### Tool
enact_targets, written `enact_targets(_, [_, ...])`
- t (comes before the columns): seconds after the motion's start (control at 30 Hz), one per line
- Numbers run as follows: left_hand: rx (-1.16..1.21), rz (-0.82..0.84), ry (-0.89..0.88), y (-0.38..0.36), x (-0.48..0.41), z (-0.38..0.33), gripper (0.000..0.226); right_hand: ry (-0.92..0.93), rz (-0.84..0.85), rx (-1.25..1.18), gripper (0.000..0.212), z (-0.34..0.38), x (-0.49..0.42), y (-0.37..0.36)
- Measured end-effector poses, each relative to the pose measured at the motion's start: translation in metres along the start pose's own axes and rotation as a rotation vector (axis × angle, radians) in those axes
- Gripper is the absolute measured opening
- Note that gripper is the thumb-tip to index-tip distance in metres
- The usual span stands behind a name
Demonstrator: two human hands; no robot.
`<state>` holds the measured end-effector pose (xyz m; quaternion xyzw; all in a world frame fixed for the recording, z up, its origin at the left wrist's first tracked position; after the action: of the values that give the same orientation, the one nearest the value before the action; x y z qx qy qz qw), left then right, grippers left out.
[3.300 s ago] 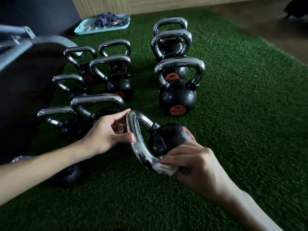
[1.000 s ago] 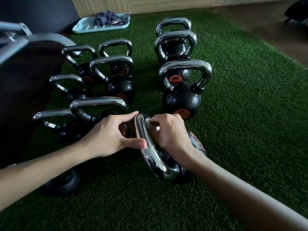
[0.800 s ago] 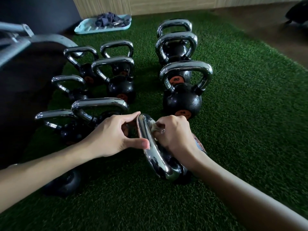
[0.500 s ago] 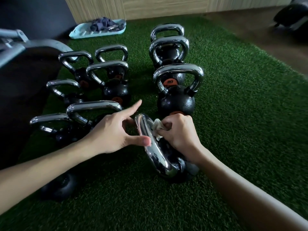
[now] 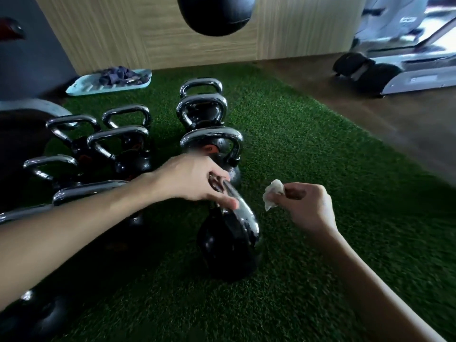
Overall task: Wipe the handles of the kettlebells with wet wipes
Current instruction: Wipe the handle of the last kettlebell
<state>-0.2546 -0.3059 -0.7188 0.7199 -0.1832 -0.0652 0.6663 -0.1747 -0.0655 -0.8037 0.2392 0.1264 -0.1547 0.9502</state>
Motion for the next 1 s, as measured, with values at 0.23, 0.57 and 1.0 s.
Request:
enact_targets(0.23, [0.195, -0.029, -0.309, -0.001, -0.011, 0.049, 0.066, 0.011, 0.02, -0.023, 0.017, 0.008, 0.009, 0.007])
enact_targets(0.57, [0.199, -0.128, -0.507, -0.006, -0.036, 0.036, 0.046, 0.06, 0.105, -0.129, 0.019, 0.023, 0.02, -0.003])
enact_targets(1.0, [0.251, -0.397, -0.089, -0.037, 0.005, 0.04, 0.062, 0.041, 0.078, -0.079, 0.018, 0.009, 0.007, -0.002])
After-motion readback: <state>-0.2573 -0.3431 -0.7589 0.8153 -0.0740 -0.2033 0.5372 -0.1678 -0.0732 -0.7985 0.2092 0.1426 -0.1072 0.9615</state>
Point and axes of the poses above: each hand's wrist, its own x-axis away from the middle knuckle, its own y-axis out of the back of the hand, z = x × y, the point moved 1 cm from there along -x, towards the middle knuckle, and after that the axes turned 15 degrees about y, right-handed, at the moved point
